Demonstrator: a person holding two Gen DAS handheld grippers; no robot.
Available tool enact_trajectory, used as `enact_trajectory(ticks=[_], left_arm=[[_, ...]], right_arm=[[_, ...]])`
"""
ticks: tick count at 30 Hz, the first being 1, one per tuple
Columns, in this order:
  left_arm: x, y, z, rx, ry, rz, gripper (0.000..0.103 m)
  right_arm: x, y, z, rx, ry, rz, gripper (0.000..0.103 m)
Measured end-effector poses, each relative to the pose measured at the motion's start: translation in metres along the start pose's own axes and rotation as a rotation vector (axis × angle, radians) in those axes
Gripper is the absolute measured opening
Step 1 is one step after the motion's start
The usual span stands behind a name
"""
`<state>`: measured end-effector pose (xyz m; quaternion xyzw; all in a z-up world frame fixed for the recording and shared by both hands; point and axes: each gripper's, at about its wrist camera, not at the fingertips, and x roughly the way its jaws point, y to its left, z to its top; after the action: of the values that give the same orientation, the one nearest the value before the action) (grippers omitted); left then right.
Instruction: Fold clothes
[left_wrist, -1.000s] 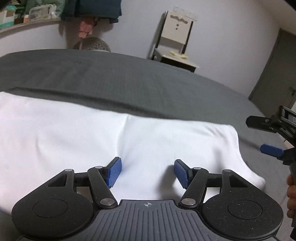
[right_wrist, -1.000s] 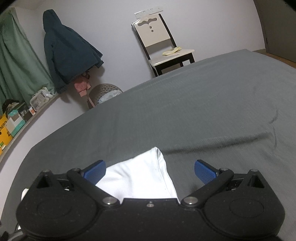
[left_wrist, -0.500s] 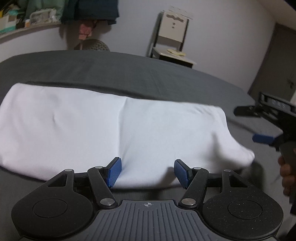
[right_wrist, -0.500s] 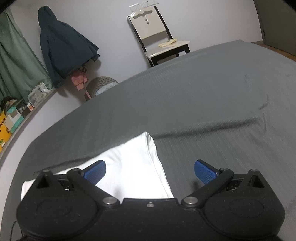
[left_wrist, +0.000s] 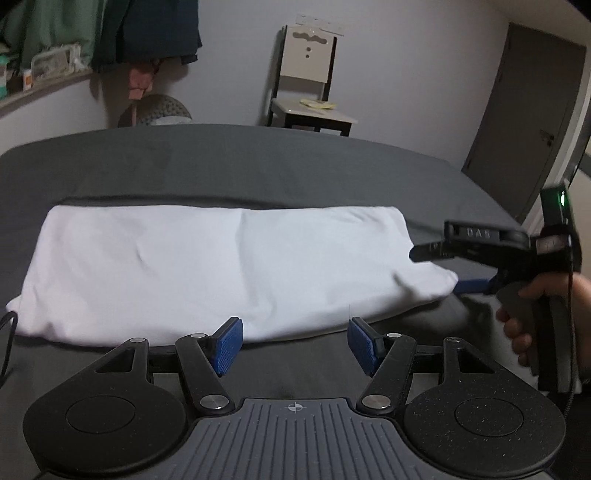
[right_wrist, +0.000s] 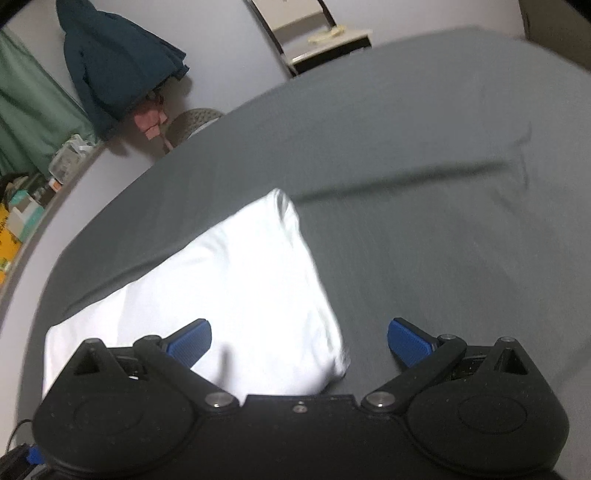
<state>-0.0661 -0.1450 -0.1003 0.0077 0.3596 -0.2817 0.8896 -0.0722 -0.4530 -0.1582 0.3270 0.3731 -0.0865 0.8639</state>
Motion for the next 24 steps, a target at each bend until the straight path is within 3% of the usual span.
enact_trajectory(ticks=[5, 8, 12, 15, 18, 20, 24], left_arm=[[-0.012, 0.022, -0.005, -0.052, -0.001, -0.025, 0.064], [-0.002, 0.030, -0.008, -0.125, 0.022, -0.036, 0.064], [0.010, 0.033, -0.008, -0.208, 0.045, -0.077, 0.064], [0.012, 0.027, -0.007, -0.188, 0.032, -0.102, 0.064], [0.013, 0.025, -0.007, -0.182, 0.027, -0.115, 0.064], [0.011, 0.027, -0.006, -0.198, 0.023, -0.119, 0.064], [0.008, 0.032, -0.004, -0.233, 0.010, -0.110, 0.064]], right_arm=[[-0.009, -0.022, -0.008, 0.182, 0.029, 0.129, 0.102], [-0.010, -0.029, -0.009, 0.268, 0.014, 0.149, 0.098], [-0.001, -0.020, -0.006, 0.234, 0.003, 0.132, 0.098], [0.004, -0.015, -0.006, 0.199, -0.011, 0.123, 0.097], [0.004, -0.018, -0.008, 0.198, -0.035, 0.128, 0.091], [0.000, -0.023, -0.010, 0.223, -0.042, 0.126, 0.080], [-0.004, -0.034, -0.013, 0.311, -0.043, 0.148, 0.074]])
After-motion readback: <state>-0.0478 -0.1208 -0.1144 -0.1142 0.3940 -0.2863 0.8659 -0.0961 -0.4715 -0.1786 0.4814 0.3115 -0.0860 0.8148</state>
